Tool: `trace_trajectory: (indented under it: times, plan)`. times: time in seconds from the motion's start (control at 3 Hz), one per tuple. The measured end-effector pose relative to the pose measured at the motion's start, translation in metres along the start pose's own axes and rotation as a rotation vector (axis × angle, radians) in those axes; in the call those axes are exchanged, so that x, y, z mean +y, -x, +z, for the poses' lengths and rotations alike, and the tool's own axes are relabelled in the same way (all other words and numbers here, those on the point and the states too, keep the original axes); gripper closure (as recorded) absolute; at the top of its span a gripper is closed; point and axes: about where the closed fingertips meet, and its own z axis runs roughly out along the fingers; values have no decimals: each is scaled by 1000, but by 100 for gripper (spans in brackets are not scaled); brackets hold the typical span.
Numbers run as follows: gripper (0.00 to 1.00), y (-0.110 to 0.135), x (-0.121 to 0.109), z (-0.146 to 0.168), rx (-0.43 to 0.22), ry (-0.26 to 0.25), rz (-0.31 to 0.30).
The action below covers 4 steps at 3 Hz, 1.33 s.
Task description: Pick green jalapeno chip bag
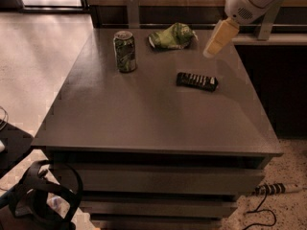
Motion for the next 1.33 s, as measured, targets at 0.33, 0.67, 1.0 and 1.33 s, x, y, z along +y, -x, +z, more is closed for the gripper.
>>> trace_trajectory:
  times: [0.33, 0.67, 1.0, 1.33]
  plan:
    - [0, 18, -22, 37, -20, -37, 2]
    - [0, 31, -40, 76, -50, -66, 26]
    - [0, 36, -52, 108, -68, -85, 60]
    - [0, 38, -61, 136, -72, -79, 83]
